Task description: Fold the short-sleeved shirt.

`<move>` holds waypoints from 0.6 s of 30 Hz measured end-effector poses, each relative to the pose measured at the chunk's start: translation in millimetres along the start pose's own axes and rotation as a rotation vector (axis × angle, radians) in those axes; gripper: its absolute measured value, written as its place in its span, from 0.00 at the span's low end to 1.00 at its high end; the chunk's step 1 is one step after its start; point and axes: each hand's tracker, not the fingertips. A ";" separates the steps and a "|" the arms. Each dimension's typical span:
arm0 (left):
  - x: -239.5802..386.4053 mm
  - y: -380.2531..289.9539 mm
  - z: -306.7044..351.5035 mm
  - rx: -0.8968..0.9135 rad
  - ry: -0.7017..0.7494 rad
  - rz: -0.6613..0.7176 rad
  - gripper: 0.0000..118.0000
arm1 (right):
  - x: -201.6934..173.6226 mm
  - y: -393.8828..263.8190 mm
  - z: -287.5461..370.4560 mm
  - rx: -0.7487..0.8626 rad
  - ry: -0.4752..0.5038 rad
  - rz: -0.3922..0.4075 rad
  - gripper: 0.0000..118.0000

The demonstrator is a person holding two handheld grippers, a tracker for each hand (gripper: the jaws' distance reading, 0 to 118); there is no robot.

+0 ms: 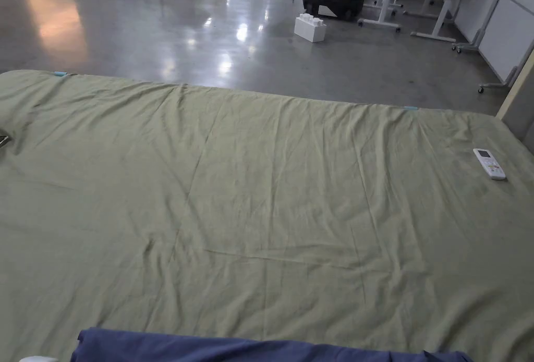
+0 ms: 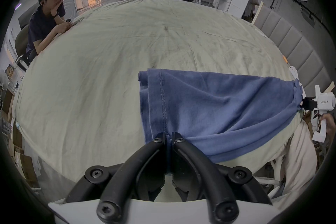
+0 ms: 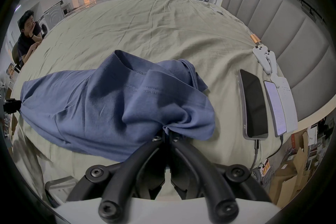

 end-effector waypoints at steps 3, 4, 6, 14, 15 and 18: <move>-3.5 5.5 4.9 0.013 -0.010 0.022 0.14 | -4.7 4.5 5.7 0.006 -0.054 0.008 0.19; -1.7 10.4 8.7 0.030 -0.009 0.026 0.22 | -4.5 8.1 11.9 0.014 -0.087 0.018 0.28; 0.8 22.4 14.8 0.096 0.028 0.016 0.52 | -2.0 16.5 26.3 0.062 -0.124 0.009 0.56; 44.7 89.2 44.9 0.401 0.064 -0.057 0.62 | -20.1 73.1 95.9 0.489 -0.132 -0.036 0.84; 53.6 96.9 49.0 0.453 0.069 -0.067 0.61 | -26.3 81.0 101.0 0.564 -0.110 -0.043 0.85; 72.8 114.7 55.4 0.582 0.087 -0.069 0.60 | -47.9 103.7 114.0 0.708 -0.089 -0.035 0.85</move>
